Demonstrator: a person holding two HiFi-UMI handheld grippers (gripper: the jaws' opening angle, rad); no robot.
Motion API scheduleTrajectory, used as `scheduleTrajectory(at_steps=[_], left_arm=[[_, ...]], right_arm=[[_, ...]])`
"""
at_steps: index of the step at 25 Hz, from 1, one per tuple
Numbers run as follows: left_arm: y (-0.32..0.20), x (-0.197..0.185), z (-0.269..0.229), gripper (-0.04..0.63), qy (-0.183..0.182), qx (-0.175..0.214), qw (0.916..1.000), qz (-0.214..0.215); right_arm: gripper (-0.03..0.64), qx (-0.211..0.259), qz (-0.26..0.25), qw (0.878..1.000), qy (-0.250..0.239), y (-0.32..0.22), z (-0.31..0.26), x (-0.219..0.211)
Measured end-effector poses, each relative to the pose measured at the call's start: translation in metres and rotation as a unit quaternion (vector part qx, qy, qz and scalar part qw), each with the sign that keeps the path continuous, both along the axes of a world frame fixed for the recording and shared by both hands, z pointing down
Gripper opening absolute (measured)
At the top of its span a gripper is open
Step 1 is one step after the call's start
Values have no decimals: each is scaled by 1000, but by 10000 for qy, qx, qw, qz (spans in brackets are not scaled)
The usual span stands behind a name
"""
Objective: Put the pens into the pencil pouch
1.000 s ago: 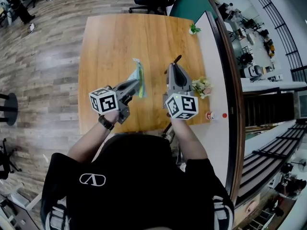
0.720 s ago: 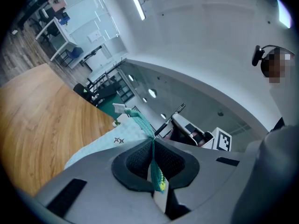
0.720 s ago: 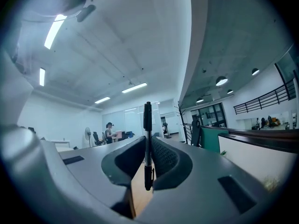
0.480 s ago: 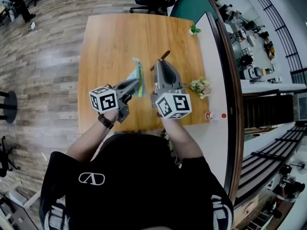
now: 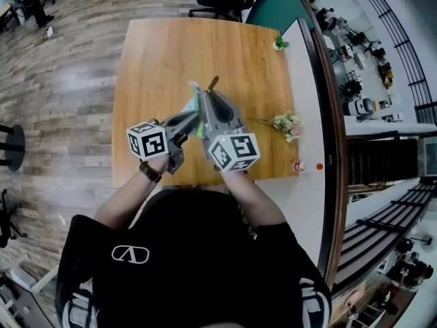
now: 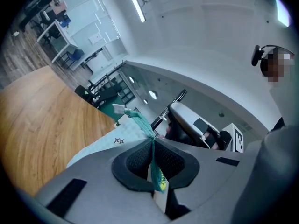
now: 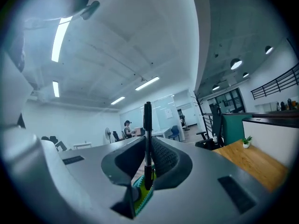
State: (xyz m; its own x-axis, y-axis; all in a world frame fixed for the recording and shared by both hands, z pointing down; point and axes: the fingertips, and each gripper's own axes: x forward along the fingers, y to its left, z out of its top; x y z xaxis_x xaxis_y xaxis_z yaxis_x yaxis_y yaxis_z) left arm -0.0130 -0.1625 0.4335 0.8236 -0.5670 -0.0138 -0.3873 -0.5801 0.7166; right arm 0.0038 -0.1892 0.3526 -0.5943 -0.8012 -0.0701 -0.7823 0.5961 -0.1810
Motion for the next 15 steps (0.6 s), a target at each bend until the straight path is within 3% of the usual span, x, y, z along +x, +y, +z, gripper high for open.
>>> scheduleTrajectory(at_steps=[7,10,15], left_arm=[[-1,-1,2,15,-27,10,10000,-3],[-3,-3,2,15,-20,14,10000,-23],[-6,-4,7,15,-47,-24,10000,-25]], right_arm=[[53,-538,-320,9978,203,2,30,-6],[103,-617,-458,9968,211,4,35,-8],[106,-613,-435,9969,217,5,35,-7]])
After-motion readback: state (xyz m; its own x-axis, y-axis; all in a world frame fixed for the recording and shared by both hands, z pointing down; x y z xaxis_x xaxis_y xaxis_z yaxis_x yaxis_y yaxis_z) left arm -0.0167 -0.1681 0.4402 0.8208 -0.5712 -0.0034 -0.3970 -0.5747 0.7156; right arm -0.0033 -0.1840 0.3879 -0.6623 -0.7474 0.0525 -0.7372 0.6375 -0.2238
